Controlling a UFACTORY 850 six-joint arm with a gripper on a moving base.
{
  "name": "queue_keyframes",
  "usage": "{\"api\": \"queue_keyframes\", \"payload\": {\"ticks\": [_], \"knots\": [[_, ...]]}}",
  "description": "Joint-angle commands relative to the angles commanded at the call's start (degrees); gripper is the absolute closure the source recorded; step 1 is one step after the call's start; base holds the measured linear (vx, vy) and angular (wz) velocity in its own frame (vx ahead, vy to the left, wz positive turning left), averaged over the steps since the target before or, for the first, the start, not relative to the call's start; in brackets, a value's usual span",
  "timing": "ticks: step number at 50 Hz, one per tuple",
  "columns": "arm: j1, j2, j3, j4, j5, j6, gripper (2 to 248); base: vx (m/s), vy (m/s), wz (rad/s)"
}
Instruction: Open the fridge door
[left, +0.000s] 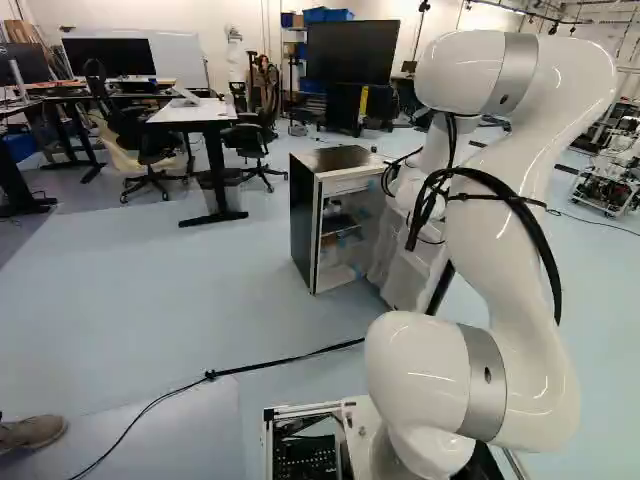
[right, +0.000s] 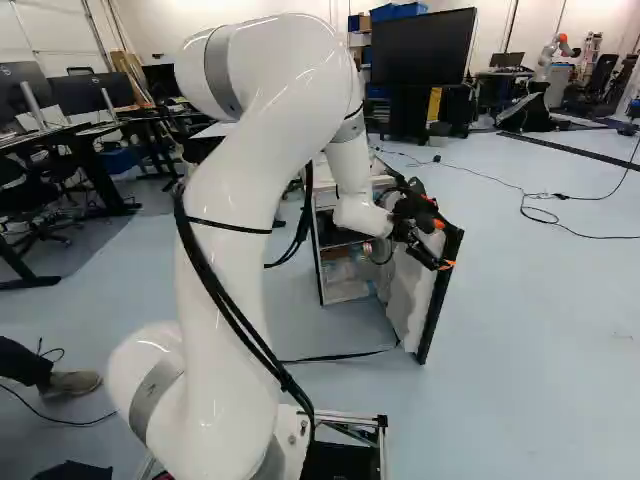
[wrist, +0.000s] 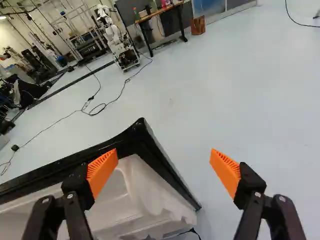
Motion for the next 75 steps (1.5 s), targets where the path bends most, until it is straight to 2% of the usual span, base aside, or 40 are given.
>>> {"api": "queue_keyframes", "payload": {"ticks": [21,51,63,75], "knots": [[-2.61,-4.30,-6.51,0.00,0.00,0.00,3,0.000,0.000,0.000],[-3.69,-11.13,-17.05,0.00,0.00,0.00,3,0.000,0.000,0.000],[-3.69,-11.37,-17.43,0.00,0.00,0.00,3,0.000,0.000,0.000],[-3.02,-9.07,-13.85,-0.68,0.00,0.00,3,0.000,0.000,0.000]]}}
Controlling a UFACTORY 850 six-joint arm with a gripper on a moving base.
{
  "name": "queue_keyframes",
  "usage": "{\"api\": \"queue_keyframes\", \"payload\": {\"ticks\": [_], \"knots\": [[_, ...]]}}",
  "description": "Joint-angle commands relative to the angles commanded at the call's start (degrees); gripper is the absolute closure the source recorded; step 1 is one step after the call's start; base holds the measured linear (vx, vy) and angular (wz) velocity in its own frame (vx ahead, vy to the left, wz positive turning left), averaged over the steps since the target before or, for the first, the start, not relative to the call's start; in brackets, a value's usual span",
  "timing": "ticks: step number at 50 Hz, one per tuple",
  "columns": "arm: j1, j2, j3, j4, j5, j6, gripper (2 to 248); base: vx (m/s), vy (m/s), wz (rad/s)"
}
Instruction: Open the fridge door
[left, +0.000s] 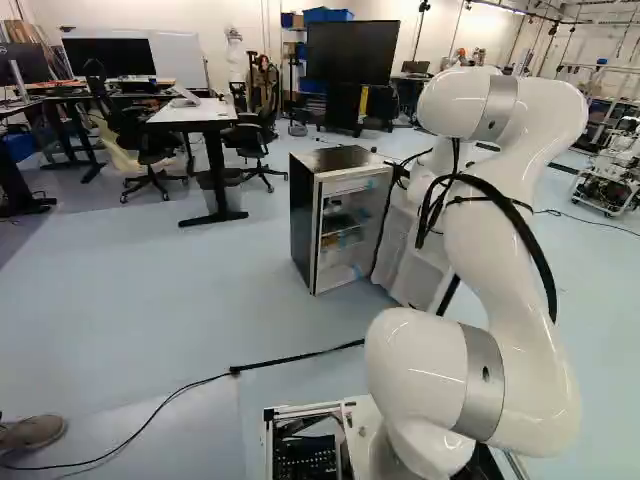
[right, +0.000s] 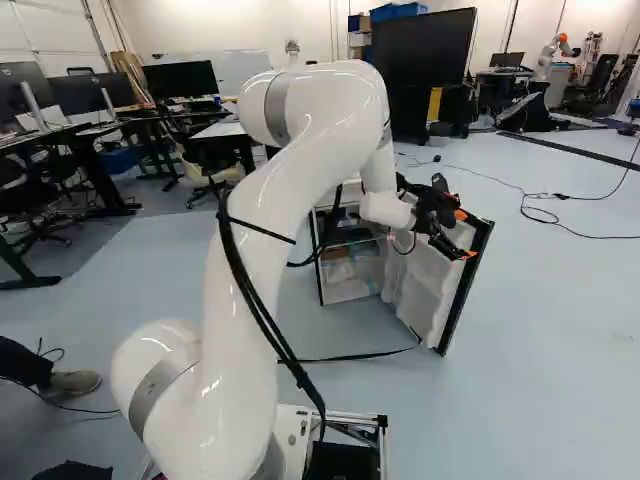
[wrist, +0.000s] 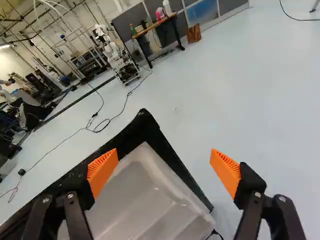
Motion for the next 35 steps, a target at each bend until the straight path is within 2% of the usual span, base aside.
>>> {"api": "queue_keyframes", "payload": {"ticks": [35], "knots": [[3.82,8.64,13.05,-8.62,0.00,0.00,3,0.000,0.000,0.000]]}}
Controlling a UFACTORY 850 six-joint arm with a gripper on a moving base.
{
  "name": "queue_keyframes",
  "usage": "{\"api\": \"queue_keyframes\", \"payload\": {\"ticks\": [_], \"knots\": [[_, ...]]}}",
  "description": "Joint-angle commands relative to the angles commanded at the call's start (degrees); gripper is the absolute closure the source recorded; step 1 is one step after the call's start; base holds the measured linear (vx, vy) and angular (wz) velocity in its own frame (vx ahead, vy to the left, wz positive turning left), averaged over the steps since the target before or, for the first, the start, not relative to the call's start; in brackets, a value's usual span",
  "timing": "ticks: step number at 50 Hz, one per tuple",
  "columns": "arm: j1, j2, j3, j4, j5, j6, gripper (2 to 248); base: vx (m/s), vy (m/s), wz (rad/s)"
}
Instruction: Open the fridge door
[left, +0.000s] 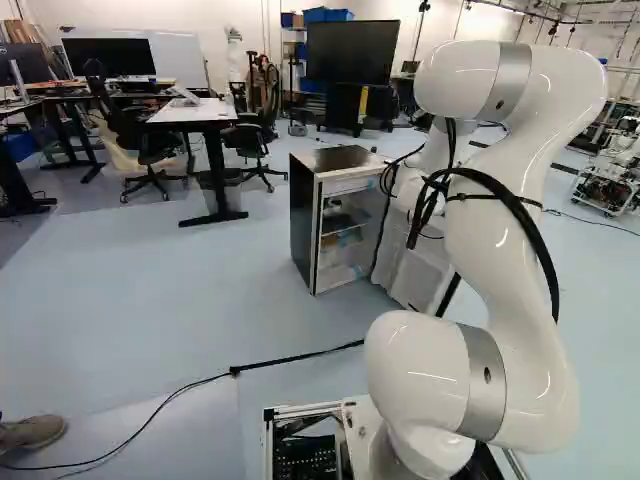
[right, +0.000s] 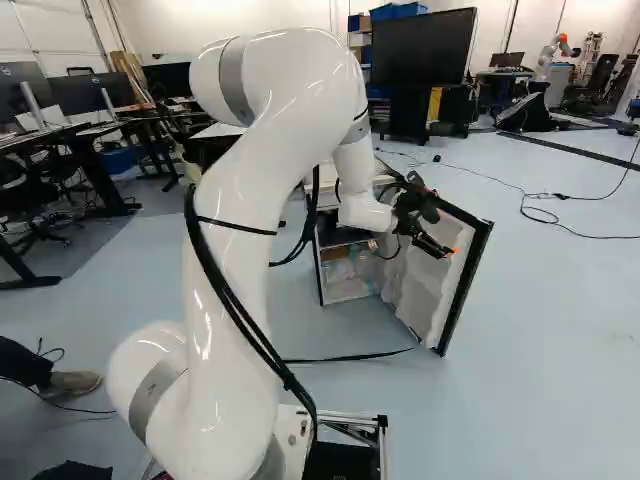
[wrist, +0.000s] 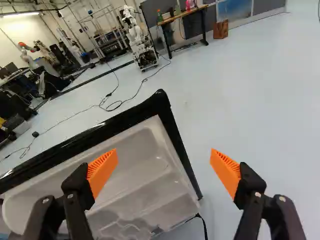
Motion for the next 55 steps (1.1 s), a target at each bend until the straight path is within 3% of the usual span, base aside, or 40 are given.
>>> {"api": "queue_keyframes", "payload": {"ticks": [55], "knots": [[7.59,12.14,16.88,-16.21,0.00,0.00,3,0.000,0.000,0.000]]}}
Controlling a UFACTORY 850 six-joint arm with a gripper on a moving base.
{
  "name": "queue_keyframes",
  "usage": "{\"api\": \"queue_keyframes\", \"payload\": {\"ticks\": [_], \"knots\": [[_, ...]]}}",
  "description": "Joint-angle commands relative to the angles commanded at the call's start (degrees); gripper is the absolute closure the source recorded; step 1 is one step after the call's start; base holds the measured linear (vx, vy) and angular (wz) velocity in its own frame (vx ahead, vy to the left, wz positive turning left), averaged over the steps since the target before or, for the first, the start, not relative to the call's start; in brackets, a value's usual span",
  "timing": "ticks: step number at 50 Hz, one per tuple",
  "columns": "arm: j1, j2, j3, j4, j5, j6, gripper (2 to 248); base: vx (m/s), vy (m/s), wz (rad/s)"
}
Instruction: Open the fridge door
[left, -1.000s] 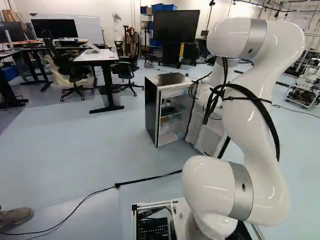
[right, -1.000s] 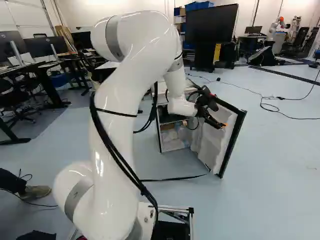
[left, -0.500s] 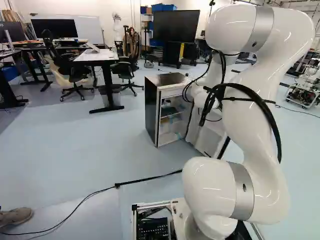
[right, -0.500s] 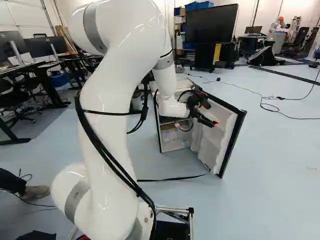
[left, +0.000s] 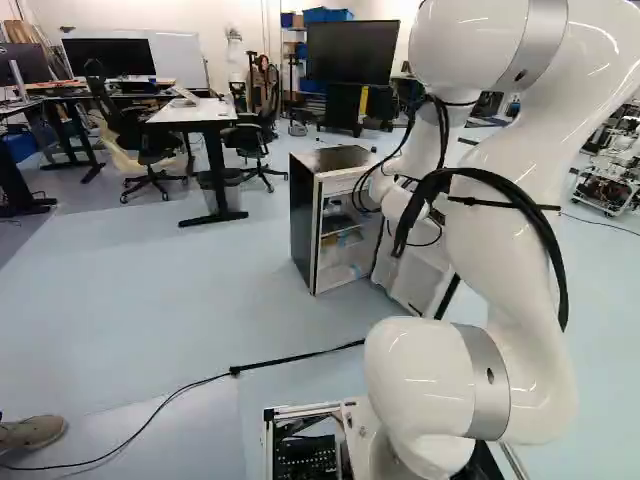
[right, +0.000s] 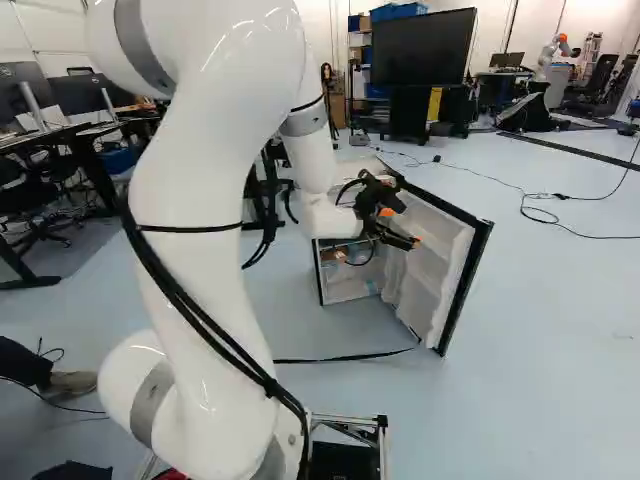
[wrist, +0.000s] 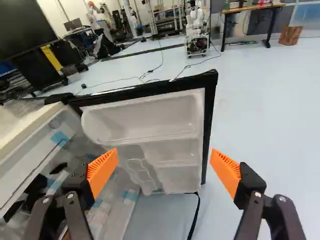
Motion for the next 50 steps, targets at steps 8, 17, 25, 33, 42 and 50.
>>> {"api": "queue_keyframes", "payload": {"ticks": [8,17,25,33,42,50], "knots": [[0.51,0.67,0.88,-2.73,0.00,0.00,3,0.000,0.000,0.000],[0.60,0.79,1.03,-5.81,0.00,0.00,3,0.000,0.000,0.000],[0.61,0.80,1.05,-8.55,0.00,0.00,3,0.000,0.000,0.000],[0.61,0.80,1.05,-11.25,0.00,0.00,3,0.000,0.000,0.000],[0.61,0.80,1.05,-12.27,0.00,0.00,3,0.000,0.000,0.000],[0.68,1.00,1.22,-12.41,-0.02,0.00,3,0.000,0.000,0.000]]}}
